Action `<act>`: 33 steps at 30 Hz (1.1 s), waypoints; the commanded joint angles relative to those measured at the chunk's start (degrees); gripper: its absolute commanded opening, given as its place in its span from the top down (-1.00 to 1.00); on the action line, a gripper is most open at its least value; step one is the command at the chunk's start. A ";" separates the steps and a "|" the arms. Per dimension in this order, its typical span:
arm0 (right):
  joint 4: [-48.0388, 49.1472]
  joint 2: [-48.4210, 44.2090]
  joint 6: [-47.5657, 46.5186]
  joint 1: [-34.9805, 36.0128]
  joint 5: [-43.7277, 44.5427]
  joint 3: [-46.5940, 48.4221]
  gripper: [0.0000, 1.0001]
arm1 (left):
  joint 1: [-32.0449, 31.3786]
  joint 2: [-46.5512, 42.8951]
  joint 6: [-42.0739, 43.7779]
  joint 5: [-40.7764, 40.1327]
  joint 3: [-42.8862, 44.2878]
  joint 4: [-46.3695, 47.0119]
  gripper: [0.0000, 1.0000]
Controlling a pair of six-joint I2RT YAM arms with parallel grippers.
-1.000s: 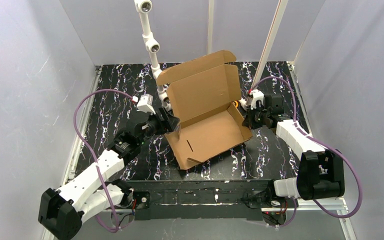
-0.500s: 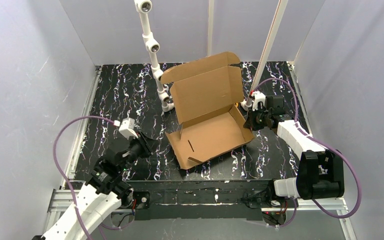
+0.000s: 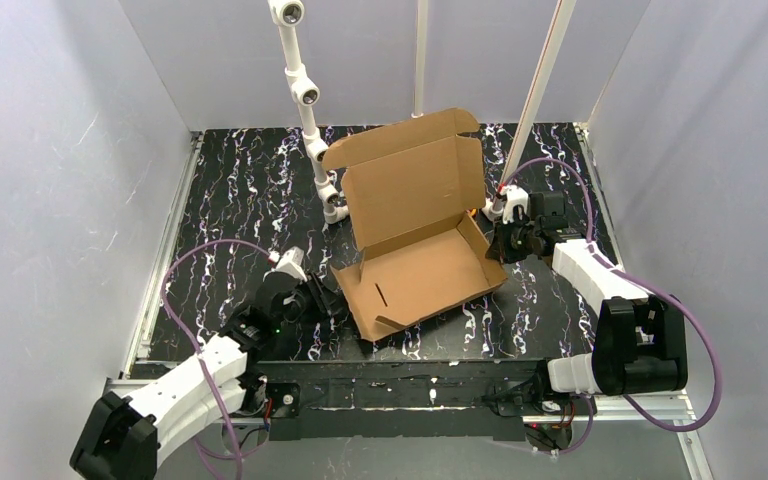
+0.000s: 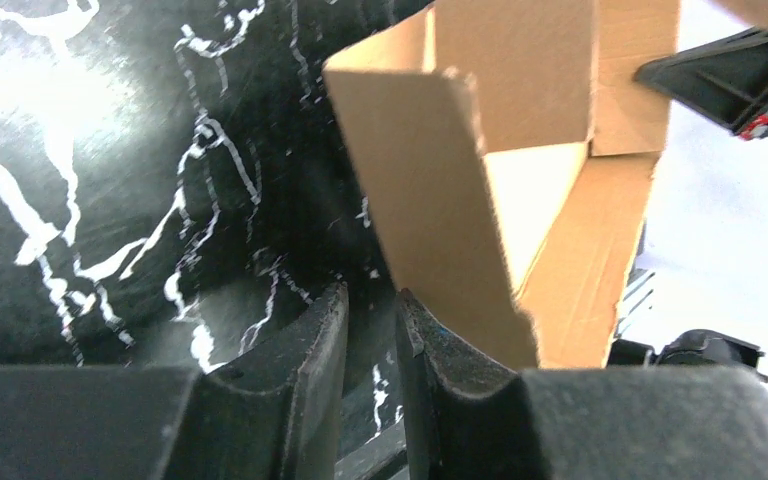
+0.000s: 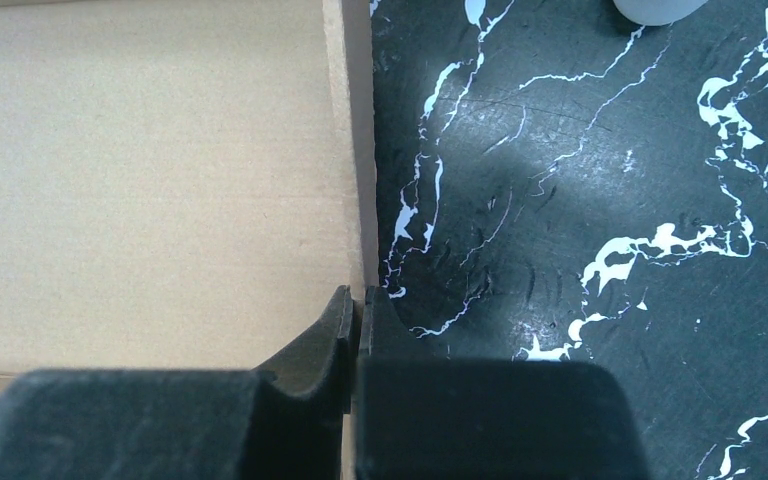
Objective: Fold the paper box
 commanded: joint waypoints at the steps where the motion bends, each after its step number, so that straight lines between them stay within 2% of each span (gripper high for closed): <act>1: 1.16 0.20 -0.13 0.97 -1.94 0.76 0.97 | 0.04 3.70 -0.05 2.25 1.18 11.16 0.51; 6: 1.24 0.11 -0.30 1.62 -1.27 0.59 0.97 | -0.03 10.12 0.21 6.16 2.98 19.47 0.50; 13: 1.32 0.28 -0.55 2.26 -0.36 0.60 0.97 | -0.48 11.41 0.02 8.69 3.66 22.06 0.45; 16: 1.23 0.38 -0.66 2.36 0.34 0.58 0.97 | -0.49 9.95 -0.93 8.29 2.22 22.11 0.38; 20: 1.24 0.29 -0.83 2.44 1.05 0.58 0.97 | -0.35 2.46 -2.22 5.07 -1.73 21.88 0.25; 23: 1.24 0.37 -0.83 2.49 1.00 0.58 0.97 | -0.18 -2.98 -1.95 2.18 -3.14 19.29 0.10; 26: 1.18 0.46 -0.85 2.53 1.08 0.58 0.97 | 0.03 -5.61 0.08 -0.04 -1.22 14.62 0.07; 30: 1.11 0.47 -1.00 2.62 1.05 0.58 0.97 | 0.15 -3.61 5.51 -1.05 4.92 10.54 0.07; 33: 0.86 0.40 -1.08 2.62 0.45 0.73 0.97 | 0.21 0.65 11.09 -1.74 11.14 7.48 -0.15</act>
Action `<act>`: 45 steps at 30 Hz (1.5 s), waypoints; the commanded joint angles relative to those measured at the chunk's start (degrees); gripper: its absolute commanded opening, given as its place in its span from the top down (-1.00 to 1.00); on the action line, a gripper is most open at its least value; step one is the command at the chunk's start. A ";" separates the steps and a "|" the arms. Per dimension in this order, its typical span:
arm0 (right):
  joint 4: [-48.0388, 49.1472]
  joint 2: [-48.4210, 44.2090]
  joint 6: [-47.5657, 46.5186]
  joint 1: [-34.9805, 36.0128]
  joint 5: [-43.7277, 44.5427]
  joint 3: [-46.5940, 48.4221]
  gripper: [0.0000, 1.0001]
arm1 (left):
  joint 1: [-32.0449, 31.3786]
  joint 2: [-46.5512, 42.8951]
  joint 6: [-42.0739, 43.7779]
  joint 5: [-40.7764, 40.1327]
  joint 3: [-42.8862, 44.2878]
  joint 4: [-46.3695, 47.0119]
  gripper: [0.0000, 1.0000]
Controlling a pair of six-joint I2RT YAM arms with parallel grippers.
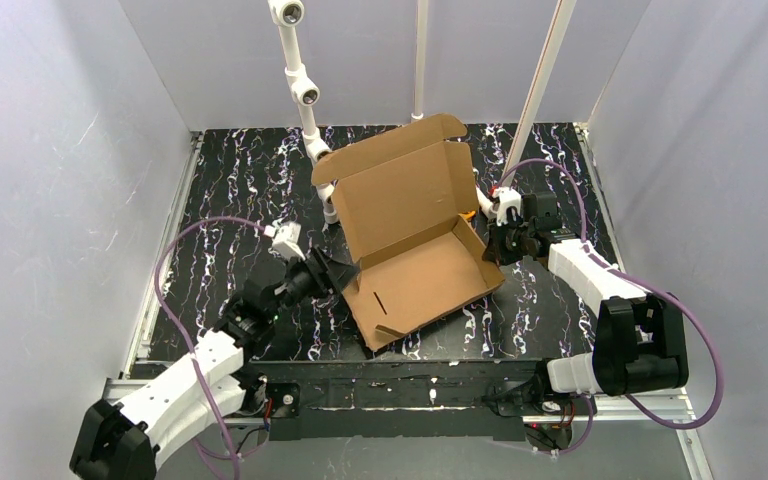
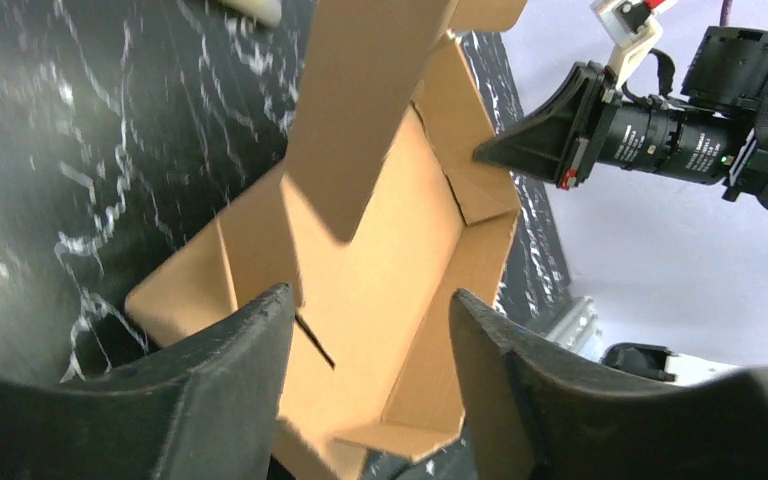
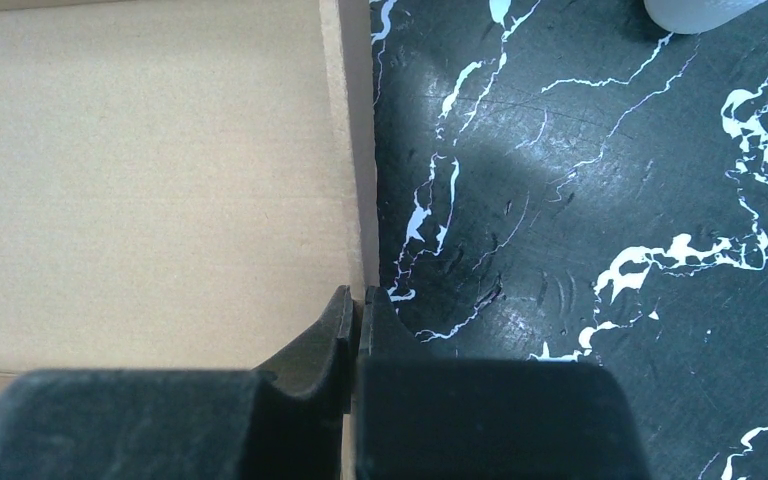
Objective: Fold the paper box
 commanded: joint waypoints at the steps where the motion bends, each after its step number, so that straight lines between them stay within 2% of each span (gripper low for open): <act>1: 0.90 0.06 -0.13 0.30 -1.82 0.82 0.97 | 0.26 4.77 9.62 -2.95 9.66 -4.73 -0.23; 3: 0.66 -0.48 -0.26 0.30 -2.73 0.92 0.97 | 0.49 6.69 11.36 -3.36 11.48 -4.75 -0.33; 6: 0.77 -1.62 -0.40 0.30 -3.75 0.76 0.97 | 1.03 8.43 12.63 -3.10 13.05 -4.68 -0.37; 10: 0.89 -2.80 -0.35 0.25 -5.82 0.76 0.97 | 2.30 8.98 13.13 -2.24 13.37 -4.30 -0.31; 13: 0.74 -3.58 -0.77 0.22 -7.50 0.91 0.97 | 3.46 8.87 12.78 -0.81 13.16 -2.90 -0.02; 15: 0.43 -4.27 -1.44 0.05 -8.85 1.01 0.97 | 4.07 8.72 12.57 0.08 13.23 -2.00 0.09; 22: 0.02 -5.75 -2.99 -0.91 -11.99 0.84 0.97 | 5.28 7.69 13.31 5.20 13.09 1.82 0.87; 24: -0.21 -5.86 -3.55 -1.21 -12.48 0.89 0.97 | 5.38 5.68 13.95 7.05 12.18 2.92 0.99; 32: -2.00 -6.45 -7.11 -2.49 -17.65 1.32 0.97 | 5.77 -5.97 15.87 18.29 7.47 6.46 1.00; 37: -3.54 -7.49 -10.00 -2.60 -23.13 1.48 0.97 | 5.91 -6.33 14.90 28.25 8.14 7.58 1.00; 40: -3.76 -8.28 -10.87 -2.60 -24.41 1.31 0.97 | 6.00 -6.45 14.79 28.26 8.23 7.54 1.00; 41: -3.61 -8.52 -10.82 -2.66 -23.97 1.24 0.97 | 6.01 -6.86 14.70 27.36 8.10 7.56 0.94; 42: -3.31 -8.70 -10.52 -2.73 -23.10 1.16 0.97 | 6.09 -7.24 14.54 25.83 8.01 7.25 0.70; 45: -1.28 -8.85 -8.21 -3.15 -19.36 0.55 0.97 | 6.19 -10.79 13.68 19.06 7.71 3.70 0.21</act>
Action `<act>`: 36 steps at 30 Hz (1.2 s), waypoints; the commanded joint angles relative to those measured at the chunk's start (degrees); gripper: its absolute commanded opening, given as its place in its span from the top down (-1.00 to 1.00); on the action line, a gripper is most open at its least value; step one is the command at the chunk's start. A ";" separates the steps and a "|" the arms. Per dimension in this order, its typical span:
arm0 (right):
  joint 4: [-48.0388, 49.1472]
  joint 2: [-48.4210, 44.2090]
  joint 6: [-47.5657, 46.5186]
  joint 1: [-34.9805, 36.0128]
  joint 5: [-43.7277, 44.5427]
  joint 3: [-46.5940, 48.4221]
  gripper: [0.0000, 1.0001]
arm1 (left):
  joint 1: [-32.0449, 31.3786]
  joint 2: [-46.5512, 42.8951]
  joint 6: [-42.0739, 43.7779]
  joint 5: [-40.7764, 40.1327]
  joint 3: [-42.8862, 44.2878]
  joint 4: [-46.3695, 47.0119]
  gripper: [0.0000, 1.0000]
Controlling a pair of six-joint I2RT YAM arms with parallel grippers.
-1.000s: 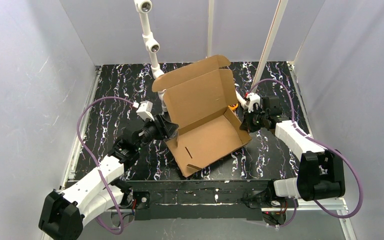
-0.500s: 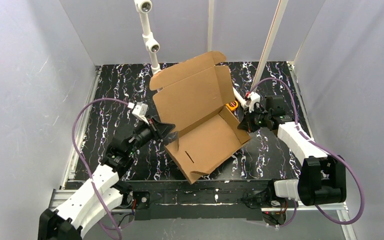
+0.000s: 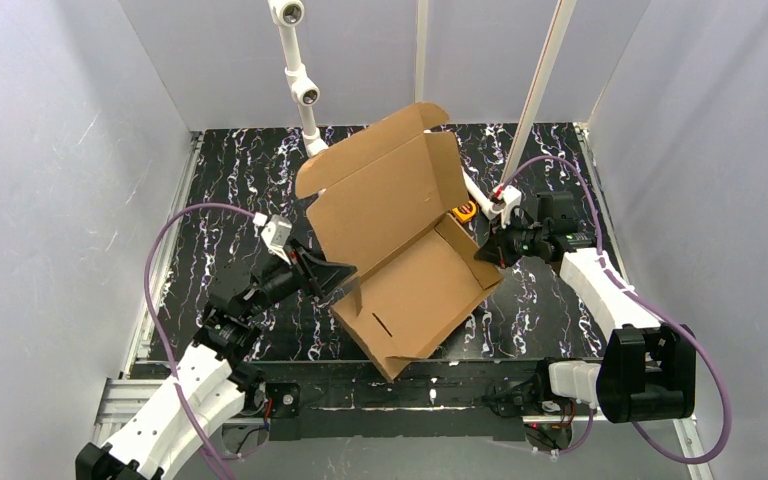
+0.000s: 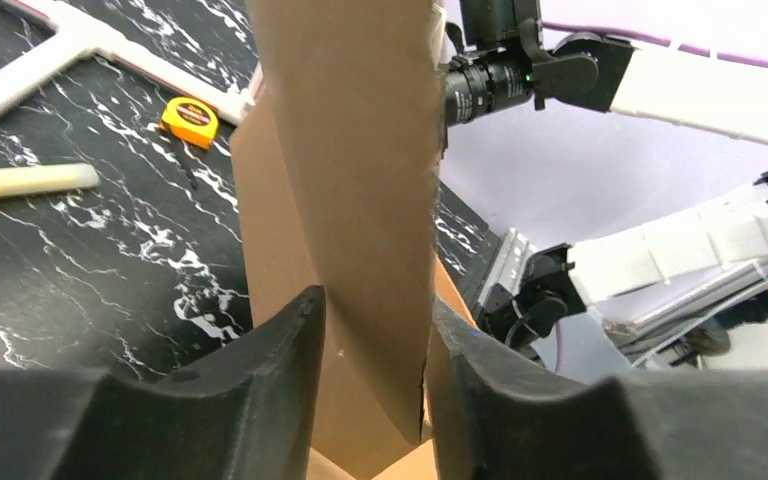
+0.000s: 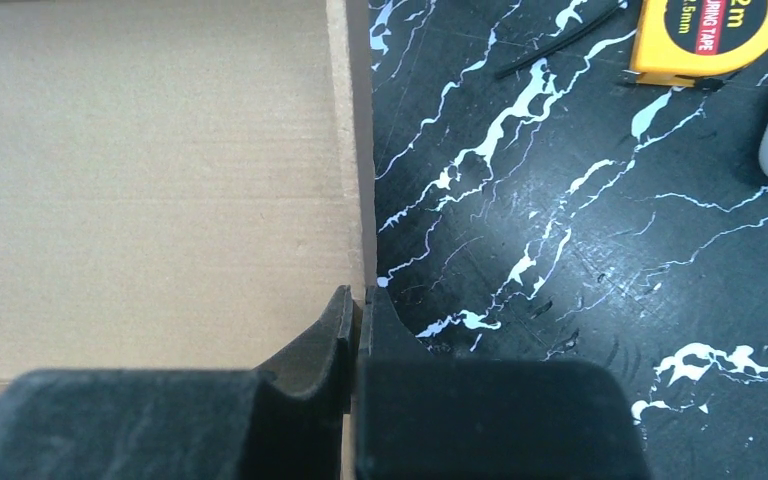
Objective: Fold the paper box
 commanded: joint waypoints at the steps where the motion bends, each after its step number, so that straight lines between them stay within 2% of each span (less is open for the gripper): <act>1: 2.62 -1.75 1.83 -0.60 1.66 0.50 0.97 | 0.29 -5.56 -0.75 -7.32 0.36 -3.90 -0.02; 4: 3.67 -1.91 3.31 -0.96 3.58 0.24 0.97 | 0.37 -12.22 -0.44 -15.98 0.92 -14.95 -0.48; 6: 4.28 -1.92 3.88 -0.99 4.72 0.02 0.97 | 0.37 -17.11 -0.37 -22.61 2.09 -26.10 -0.66; 9: 4.88 -1.70 4.72 -0.99 6.03 -0.17 0.97 | 0.37 -24.07 -1.71 -27.86 3.08 -39.81 -0.62; 13: 5.79 -1.03 6.43 -1.01 8.08 -0.30 0.97 | 0.37 -31.68 -9.27 -26.30 -0.38 -47.64 -0.32; 17: 6.21 -0.69 7.06 -1.00 9.27 -0.63 0.97 | 0.37 -34.34 -17.93 -19.11 -6.48 -45.62 0.14; 20: 6.44 -0.54 7.15 -1.07 9.67 -0.82 0.97 | 0.37 -34.57 -20.50 -15.97 -8.70 -46.42 0.31; 25: 6.45 0.07 7.25 -1.03 9.52 -0.74 0.97 | 0.37 -29.95 -24.07 -13.05 -13.95 -40.95 0.39; 30: 6.23 0.36 7.09 -1.03 9.41 -0.80 0.97 | 0.16 -20.00 -25.92 -10.70 -19.00 -22.71 0.41; 36: 6.23 0.74 6.96 -0.99 9.75 -0.83 0.97 | -0.79 -5.87 -23.33 -6.30 -15.01 -11.75 0.41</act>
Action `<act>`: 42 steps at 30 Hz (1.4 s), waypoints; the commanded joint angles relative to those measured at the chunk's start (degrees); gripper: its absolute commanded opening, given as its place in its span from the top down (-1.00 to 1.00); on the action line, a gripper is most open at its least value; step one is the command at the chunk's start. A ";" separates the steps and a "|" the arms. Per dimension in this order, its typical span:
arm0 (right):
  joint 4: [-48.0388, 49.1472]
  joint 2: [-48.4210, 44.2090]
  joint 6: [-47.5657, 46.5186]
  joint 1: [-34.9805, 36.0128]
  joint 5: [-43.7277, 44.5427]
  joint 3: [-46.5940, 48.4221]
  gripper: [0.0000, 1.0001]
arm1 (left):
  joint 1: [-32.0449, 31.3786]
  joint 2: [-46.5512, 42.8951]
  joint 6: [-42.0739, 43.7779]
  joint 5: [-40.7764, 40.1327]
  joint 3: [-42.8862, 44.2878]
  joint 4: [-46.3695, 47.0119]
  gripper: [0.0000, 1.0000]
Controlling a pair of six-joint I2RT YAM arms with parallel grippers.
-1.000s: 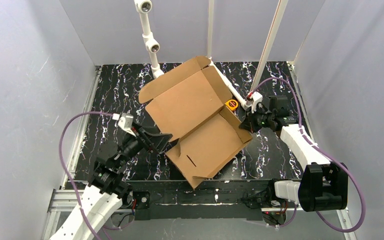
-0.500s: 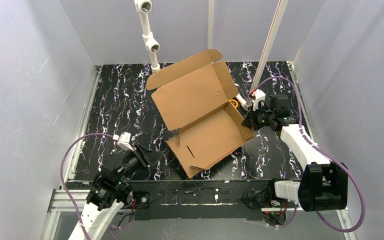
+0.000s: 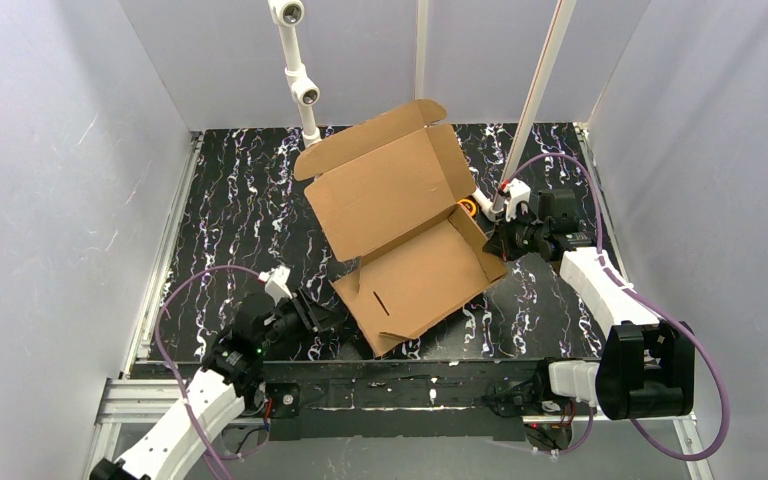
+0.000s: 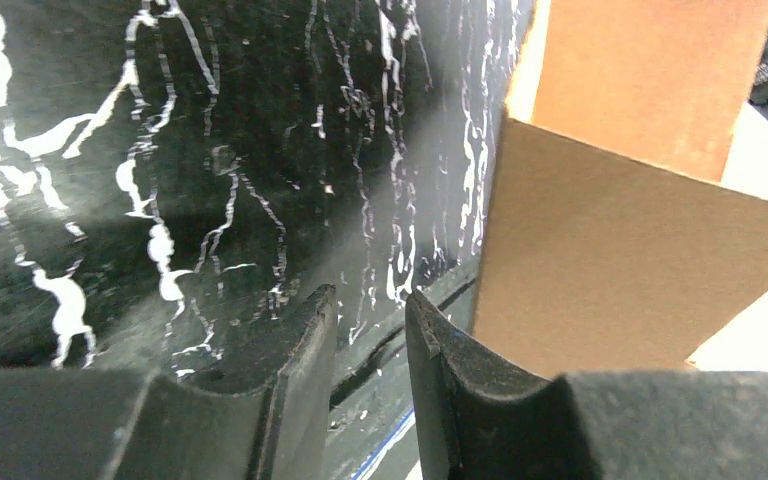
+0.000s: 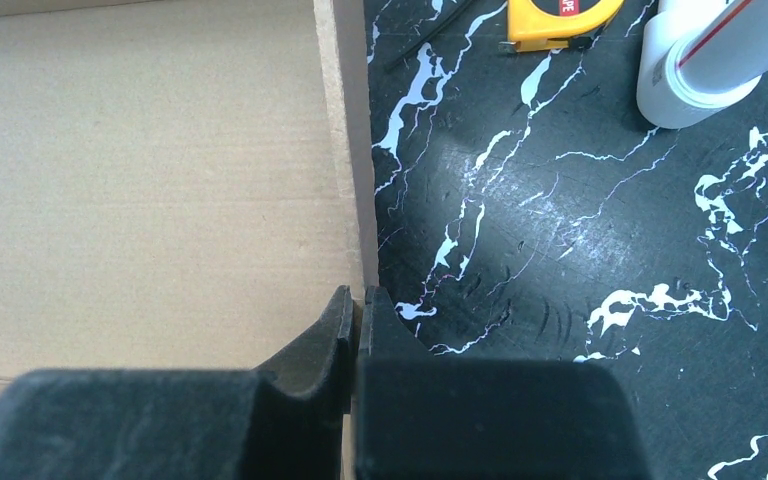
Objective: Fold the paper box
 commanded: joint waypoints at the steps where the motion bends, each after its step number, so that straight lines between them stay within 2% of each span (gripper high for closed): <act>1: 2.32 0.23 0.97 -0.20 -0.48 -0.67 0.97 | -0.97 6.96 2.02 5.01 4.82 12.41 0.41; 14: 2.60 0.85 0.50 1.76 3.12 -1.11 0.97 | -7.95 22.34 5.09 4.55 13.35 19.89 0.40; 19: 2.67 0.93 0.09 2.42 5.28 -1.20 0.97 | -8.26 25.32 3.98 3.03 13.61 19.84 0.39; 27: 2.41 1.60 -0.56 3.50 6.30 -1.20 0.97 | -8.26 25.09 1.97 -0.34 10.83 19.83 0.31; 33: 2.32 2.15 -0.70 4.02 6.73 -1.11 0.97 | -8.41 33.60 2.57 2.06 15.67 19.92 0.27; 35: 2.32 2.25 -0.73 4.27 6.91 -1.11 0.97 | -8.92 35.65 -0.51 1.53 16.62 19.80 0.16; 36: 2.32 2.43 -0.69 4.52 7.00 -1.03 0.97 | -11.19 37.10 -4.17 -1.27 16.12 19.66 0.06; 40: 2.23 2.56 -0.83 4.94 7.21 -1.02 0.97 | -15.42 38.40 -10.33 -8.22 17.49 17.05 -0.05; 42: 2.30 2.61 -0.76 5.05 7.35 -1.02 0.97 | -17.36 37.13 -11.63 -13.88 19.70 10.23 -0.10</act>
